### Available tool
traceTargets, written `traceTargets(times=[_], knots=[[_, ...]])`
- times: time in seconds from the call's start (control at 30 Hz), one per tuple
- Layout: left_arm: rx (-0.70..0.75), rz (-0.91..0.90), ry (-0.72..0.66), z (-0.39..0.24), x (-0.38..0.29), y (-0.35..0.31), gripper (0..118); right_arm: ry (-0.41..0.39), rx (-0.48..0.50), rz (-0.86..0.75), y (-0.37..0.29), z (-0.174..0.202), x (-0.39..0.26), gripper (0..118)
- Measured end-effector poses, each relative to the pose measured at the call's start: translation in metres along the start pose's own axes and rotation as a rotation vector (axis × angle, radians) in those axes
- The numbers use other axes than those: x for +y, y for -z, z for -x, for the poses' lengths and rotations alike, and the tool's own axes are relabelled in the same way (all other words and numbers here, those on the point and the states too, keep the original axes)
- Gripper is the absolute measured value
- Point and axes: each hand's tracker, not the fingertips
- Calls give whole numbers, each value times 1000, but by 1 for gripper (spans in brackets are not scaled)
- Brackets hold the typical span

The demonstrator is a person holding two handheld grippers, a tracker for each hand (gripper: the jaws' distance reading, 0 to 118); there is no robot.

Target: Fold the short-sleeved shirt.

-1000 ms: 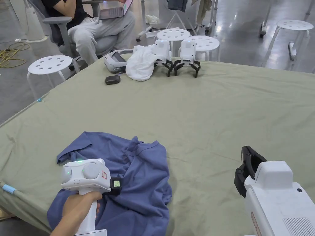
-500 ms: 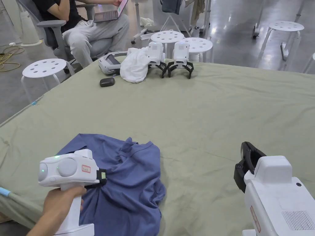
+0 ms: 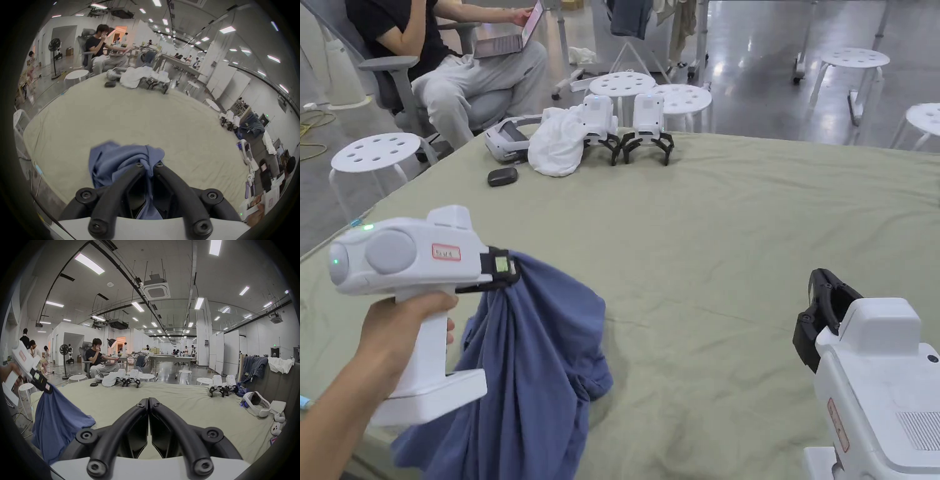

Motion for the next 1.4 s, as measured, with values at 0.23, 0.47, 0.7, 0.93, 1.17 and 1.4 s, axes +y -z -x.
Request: traceTargets(times=[0.23, 0.47, 0.7, 0.93, 1.17, 1.4], knots=[[-115, -42, 97, -75, 42, 2, 1, 16, -49, -27, -12, -24, 8, 4], [-231, -49, 195, -163, 62, 25, 1, 13, -123, -52, -26, -59, 16, 4], [-343, -74, 271, -242, 84, 30, 1, 8, -213, -64, -40, -96, 22, 4], [-431, -88, 323, -309, 102, 39, 1, 12, -292, -70, -51, -126, 24, 4], [-472, 37, 380, -356, 81, 78, 1, 12, -351, -58, -58, -148, 18, 4], [-407, 210, 430, -365, -2, 158, 1, 2, -382, -32, -67, -164, 9, 4]])
